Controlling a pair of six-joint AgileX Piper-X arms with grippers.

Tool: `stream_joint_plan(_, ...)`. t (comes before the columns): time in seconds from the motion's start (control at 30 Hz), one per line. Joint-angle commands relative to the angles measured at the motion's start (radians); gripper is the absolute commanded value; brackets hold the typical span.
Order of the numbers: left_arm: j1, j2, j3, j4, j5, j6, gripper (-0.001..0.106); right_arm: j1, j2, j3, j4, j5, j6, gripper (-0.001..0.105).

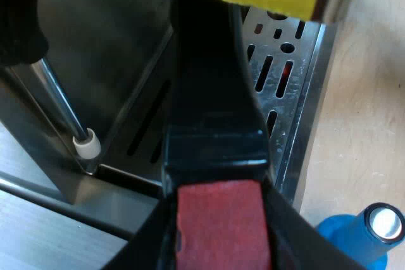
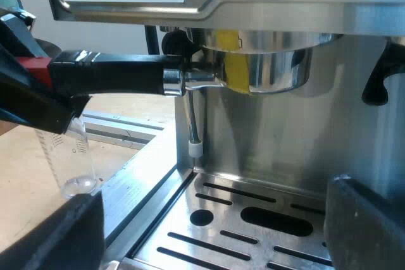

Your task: Put the handle in the coffee machine

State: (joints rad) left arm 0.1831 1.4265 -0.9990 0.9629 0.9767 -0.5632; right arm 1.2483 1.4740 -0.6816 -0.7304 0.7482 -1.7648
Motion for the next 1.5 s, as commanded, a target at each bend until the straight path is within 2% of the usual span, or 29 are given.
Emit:
stream_joint_plan(0.03, -0.006, -0.035, -0.016, -0.018, 0.15, 0.009, 0.001, 0.003, 0.001, -0.001, -0.014, 0.003, -0.005, 0.072)
stream_joint_plan(0.23, -0.018, -0.035, -0.016, -0.047, 0.184, -0.038, 0.001, 0.003, 0.001, -0.001, -0.014, 0.003, -0.005, 0.072)
stream_joint_plan(0.53, -0.018, -0.035, -0.016, -0.027, 0.229, -0.045, 0.001, 0.003, 0.001, -0.001, -0.014, 0.003, -0.005, 0.072)
stream_joint_plan(0.67, -0.018, -0.035, -0.016, -0.022, 0.203, -0.045, 0.001, 0.003, 0.001, -0.001, -0.014, 0.003, -0.005, 0.072)
stream_joint_plan(1.5, -0.018, -0.035, -0.016, -0.022, 0.207, -0.045, 0.001, 0.003, 0.001, -0.001, -0.014, 0.003, -0.005, 0.072)
